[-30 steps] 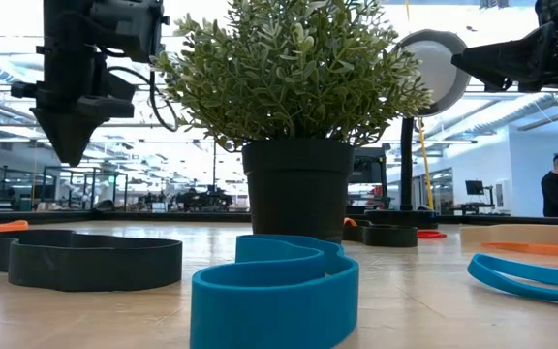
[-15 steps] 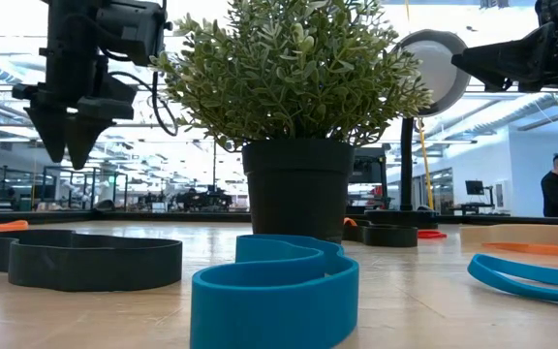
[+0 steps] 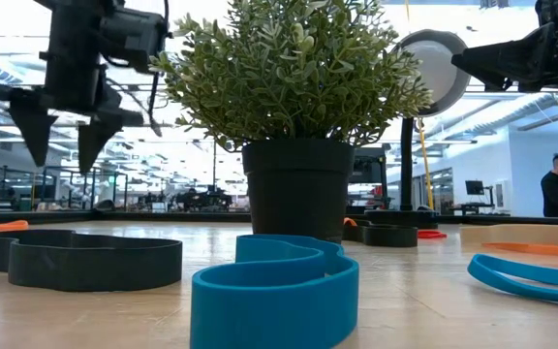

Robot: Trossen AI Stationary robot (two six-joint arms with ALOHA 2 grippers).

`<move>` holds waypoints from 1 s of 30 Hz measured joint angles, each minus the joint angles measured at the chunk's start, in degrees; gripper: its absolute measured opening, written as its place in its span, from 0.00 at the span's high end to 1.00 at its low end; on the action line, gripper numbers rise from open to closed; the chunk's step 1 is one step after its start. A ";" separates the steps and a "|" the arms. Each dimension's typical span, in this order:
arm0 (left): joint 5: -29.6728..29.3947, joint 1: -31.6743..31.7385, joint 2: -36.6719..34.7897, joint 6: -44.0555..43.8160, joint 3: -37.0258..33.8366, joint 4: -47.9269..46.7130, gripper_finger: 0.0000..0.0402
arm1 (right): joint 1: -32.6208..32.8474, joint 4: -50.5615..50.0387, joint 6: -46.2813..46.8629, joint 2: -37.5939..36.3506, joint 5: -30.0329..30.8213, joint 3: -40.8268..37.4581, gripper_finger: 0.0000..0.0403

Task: Pick and place rubber bands into bin
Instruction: Put the left orange rubber band into the blue bin

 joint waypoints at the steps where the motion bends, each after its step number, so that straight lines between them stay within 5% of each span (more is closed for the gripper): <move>1: 0.04 0.41 -0.02 -1.31 -0.82 0.42 0.26 | 0.02 0.00 0.00 0.02 0.00 0.00 0.64; 8: 0.97 3.45 -0.02 3.89 -7.06 3.28 0.36 | 0.02 -0.02 0.00 0.02 0.00 0.00 0.64; 19: 0.83 6.28 -0.02 28.61 -9.47 3.43 0.47 | 0.01 0.00 0.00 0.00 0.00 -0.01 0.64; 30: -0.54 10.05 -0.02 33.43 -9.47 3.36 0.47 | 0.02 0.00 0.00 0.00 0.00 0.00 0.64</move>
